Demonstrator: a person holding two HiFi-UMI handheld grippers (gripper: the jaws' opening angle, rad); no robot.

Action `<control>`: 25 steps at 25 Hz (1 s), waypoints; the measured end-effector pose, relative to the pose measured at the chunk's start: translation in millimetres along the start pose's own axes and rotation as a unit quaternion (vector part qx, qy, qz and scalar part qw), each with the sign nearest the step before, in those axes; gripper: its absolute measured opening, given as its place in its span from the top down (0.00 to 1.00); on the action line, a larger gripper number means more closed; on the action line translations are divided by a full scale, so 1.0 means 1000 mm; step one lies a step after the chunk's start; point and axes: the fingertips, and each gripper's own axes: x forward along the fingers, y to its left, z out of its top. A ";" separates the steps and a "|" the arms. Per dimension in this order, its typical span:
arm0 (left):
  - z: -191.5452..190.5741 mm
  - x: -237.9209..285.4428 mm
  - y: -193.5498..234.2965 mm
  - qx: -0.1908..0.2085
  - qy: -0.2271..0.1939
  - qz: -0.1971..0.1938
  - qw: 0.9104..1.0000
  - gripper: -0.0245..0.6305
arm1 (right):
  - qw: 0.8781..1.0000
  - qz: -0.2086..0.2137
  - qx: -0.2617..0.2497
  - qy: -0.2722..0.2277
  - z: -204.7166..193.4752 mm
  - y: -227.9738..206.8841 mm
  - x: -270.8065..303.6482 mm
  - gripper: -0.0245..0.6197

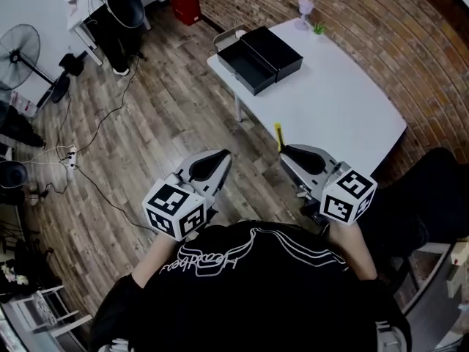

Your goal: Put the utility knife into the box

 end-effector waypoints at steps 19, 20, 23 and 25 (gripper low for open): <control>0.041 0.070 0.079 0.023 0.011 -0.034 0.999 0.90 | 0.997 -0.057 -0.046 0.013 0.036 -0.075 0.066 0.87; 0.046 0.077 0.087 0.024 0.011 -0.038 0.999 0.90 | 0.997 -0.062 -0.044 0.013 0.039 -0.082 0.073 0.87; 0.057 0.099 0.116 0.017 0.020 -0.053 0.998 0.90 | 0.996 -0.081 -0.038 0.020 0.047 -0.104 0.097 0.87; 0.063 0.113 0.135 0.009 0.031 -0.070 0.997 0.90 | 0.994 -0.097 -0.029 0.025 0.052 -0.119 0.113 0.87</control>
